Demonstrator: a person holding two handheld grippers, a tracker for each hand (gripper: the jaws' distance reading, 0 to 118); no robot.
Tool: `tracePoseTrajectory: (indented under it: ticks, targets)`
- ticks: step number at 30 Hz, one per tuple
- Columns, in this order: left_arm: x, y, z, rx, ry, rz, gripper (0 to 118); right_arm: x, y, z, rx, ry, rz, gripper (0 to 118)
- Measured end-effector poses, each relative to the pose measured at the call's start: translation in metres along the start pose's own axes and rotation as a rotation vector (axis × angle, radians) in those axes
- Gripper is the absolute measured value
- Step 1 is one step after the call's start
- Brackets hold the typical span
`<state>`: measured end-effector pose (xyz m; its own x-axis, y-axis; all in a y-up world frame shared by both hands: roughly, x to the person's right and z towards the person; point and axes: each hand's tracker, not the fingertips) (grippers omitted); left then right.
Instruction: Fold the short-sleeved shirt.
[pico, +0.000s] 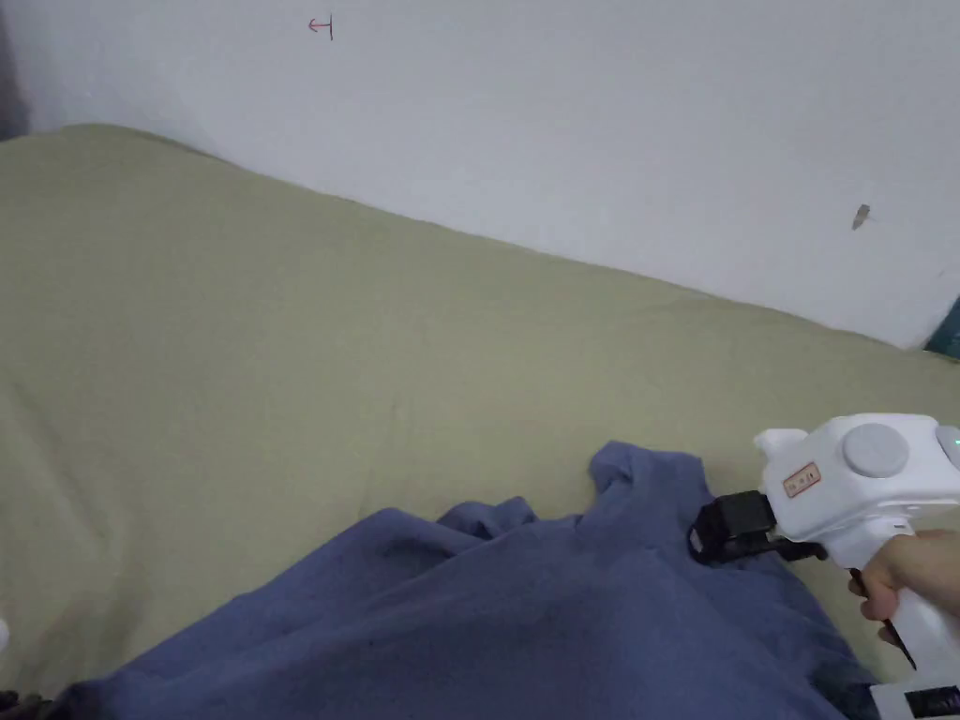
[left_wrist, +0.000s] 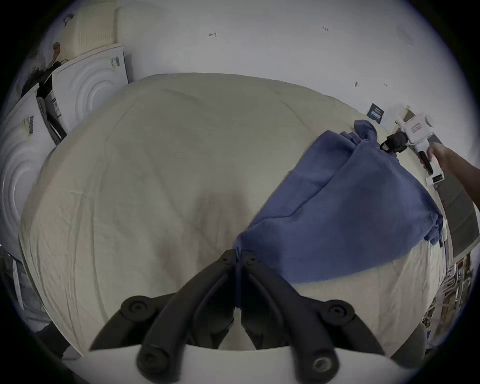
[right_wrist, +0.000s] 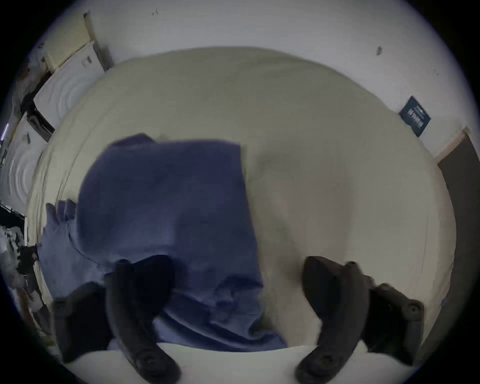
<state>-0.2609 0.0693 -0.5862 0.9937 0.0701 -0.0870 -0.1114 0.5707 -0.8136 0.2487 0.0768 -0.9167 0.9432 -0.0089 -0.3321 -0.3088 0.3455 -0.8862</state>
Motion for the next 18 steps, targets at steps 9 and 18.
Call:
tracePoseTrajectory:
  ticks: [9,18]
  targets:
    - [0.005,0.005,0.012,0.029,-0.025,0.003,0,-0.017,-0.002,0.065,0.286,0.015,0.028,0]
    - [0.003,0.110,0.088,0.263,-0.157,-0.006,0,-0.041,-0.018,0.245,0.737,-0.033,0.018,0]
